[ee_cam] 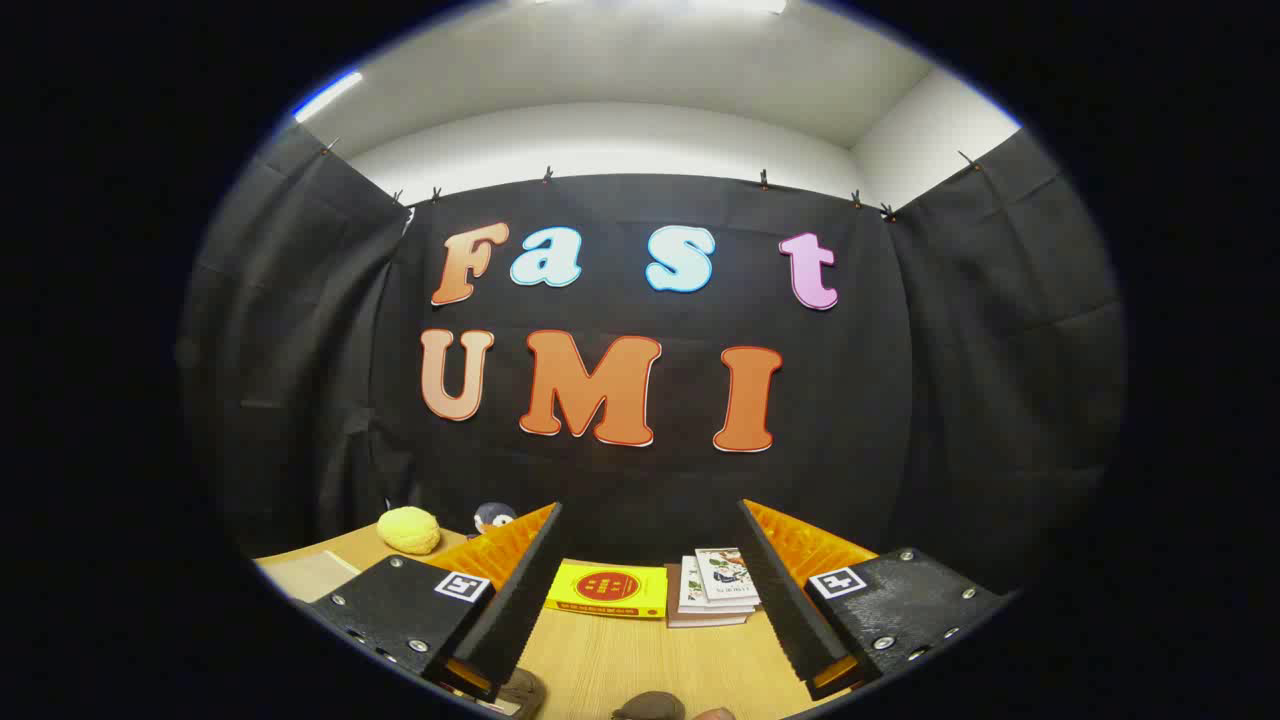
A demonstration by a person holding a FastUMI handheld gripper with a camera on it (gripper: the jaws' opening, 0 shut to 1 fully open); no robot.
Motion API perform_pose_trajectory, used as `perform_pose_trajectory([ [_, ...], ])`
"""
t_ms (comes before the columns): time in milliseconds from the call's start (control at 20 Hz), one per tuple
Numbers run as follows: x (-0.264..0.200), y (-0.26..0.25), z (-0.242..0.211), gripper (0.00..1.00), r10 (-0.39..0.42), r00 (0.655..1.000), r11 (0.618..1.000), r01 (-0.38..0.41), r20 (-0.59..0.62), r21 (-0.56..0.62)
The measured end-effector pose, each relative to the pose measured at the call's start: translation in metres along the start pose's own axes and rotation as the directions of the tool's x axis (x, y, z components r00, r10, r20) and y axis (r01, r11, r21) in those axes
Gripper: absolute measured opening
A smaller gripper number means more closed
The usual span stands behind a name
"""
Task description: Open the storage box then place both shoes into the box .Put the left shoe in first, then the right shoe, with the right side of both shoes facing outward in a uniform manner.
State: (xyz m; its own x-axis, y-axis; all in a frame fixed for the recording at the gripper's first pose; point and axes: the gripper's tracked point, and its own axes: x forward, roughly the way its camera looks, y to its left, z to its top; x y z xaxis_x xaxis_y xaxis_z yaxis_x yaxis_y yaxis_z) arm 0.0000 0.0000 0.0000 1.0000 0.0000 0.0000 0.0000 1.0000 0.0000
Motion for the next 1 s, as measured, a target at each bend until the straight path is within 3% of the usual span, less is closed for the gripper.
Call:
perform_pose_trajectory([
  [300,-0.004,-0.016,-0.005,1.00,-0.051,0.999,0.998,0.052,-0.010,0.029],
  [650,-0.010,-0.019,-0.006,1.00,-0.058,0.998,0.998,0.058,-0.014,0.008],
  [1000,-0.016,0.012,-0.009,1.00,0.014,0.999,0.999,-0.013,-0.040,0.040],
])
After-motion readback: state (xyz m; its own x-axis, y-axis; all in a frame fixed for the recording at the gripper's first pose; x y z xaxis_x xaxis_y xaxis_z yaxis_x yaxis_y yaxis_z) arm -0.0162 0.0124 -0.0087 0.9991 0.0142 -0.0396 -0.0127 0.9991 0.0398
